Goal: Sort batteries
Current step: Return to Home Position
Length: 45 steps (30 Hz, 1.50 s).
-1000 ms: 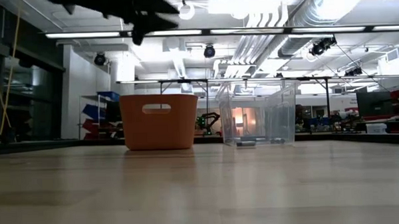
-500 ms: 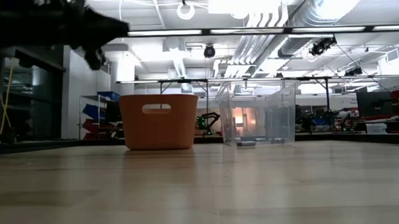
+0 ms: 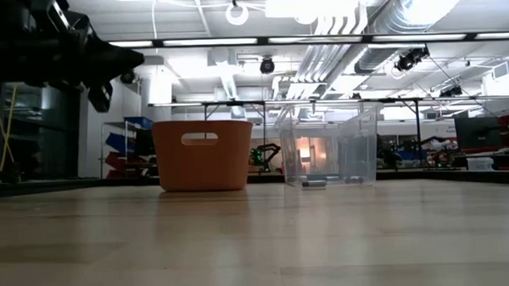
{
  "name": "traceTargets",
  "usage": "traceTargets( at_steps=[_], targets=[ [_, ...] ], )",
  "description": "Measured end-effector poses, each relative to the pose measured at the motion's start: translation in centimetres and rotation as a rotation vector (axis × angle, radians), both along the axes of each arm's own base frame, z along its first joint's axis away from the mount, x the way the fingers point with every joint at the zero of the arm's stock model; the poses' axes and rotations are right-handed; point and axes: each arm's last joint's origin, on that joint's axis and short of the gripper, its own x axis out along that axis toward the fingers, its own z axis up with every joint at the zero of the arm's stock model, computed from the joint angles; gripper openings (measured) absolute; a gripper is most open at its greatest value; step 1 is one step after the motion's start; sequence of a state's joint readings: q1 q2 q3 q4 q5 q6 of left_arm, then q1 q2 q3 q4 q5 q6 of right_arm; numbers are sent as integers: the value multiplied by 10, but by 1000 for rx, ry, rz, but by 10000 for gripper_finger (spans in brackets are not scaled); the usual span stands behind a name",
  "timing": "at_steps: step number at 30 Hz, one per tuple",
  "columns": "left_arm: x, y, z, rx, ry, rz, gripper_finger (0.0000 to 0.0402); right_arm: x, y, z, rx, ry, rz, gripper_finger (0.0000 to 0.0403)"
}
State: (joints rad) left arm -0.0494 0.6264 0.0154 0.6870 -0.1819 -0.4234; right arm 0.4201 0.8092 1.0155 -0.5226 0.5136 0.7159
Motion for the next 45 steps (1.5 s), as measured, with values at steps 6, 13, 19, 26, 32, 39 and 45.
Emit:
traceTargets(
  at_steps=[6, 13, 19, 26, 32, 39, 45],
  targets=[
    [0, 0, -2, -1, 16, 0, 3, -7, 4, -51, 27, 39, 45, 0],
    [0, 0, -1, 14, 14, 1, 3, -18, -18, -106, -103, -339, 94, 0],
    [0, 0, -1, 14, 14, 1, 3, -23, -42, -141, -151, -516, 173, 0],
    [0, 0, -1, 16, 14, 1, 3, -27, -48, -176, -284, -531, 225, 0],
    [0, 0, -1, 15, 15, 4, 3, -27, -49, -184, -373, -498, 228, 0],
    [0, 0, -1, 15, 15, 5, 3, -26, -52, -223, -461, -65, 193, 0],
    [0, 0, -1, 15, 15, 5, 3, -30, -52, -240, -393, 129, 236, 0]
  ],
)
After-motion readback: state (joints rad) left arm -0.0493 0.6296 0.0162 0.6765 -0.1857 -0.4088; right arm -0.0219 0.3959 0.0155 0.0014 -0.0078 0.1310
